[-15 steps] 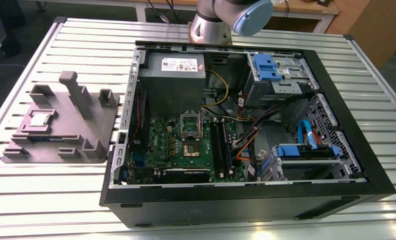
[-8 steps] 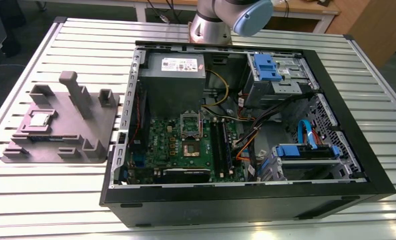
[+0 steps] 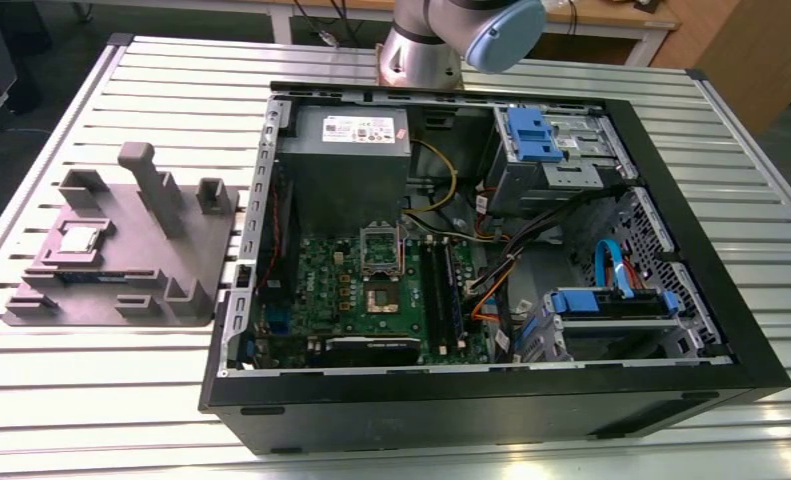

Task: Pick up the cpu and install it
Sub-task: 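Pick up the cpu and move it towards the insertion slot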

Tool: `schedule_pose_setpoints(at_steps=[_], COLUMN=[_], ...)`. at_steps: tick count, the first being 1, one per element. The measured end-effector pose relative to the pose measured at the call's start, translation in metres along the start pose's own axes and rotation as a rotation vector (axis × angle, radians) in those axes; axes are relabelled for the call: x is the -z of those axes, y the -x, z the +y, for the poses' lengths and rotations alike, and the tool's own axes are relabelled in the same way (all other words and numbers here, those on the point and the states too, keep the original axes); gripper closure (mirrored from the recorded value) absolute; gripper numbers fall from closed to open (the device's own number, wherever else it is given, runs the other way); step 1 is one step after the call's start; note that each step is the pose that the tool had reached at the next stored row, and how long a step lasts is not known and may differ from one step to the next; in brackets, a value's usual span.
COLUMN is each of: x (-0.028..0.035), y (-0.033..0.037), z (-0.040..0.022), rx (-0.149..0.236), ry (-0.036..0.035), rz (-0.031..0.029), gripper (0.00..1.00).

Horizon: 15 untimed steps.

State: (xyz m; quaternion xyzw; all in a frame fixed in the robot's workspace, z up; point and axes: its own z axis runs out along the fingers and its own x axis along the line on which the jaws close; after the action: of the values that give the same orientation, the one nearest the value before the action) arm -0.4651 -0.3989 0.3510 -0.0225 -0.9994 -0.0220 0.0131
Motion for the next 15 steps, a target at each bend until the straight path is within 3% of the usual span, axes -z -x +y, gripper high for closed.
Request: schedule_pose_setpoints(at_steps=[9,15], x=[-0.0030,-0.0124], y=[0.0008,0.0072], z=[-0.0022,-0.0047], rx=[0.000,0.000], ry=[0.0000,0.0000], rz=[0.0002,0.0008], gripper=[0.41,0.41])
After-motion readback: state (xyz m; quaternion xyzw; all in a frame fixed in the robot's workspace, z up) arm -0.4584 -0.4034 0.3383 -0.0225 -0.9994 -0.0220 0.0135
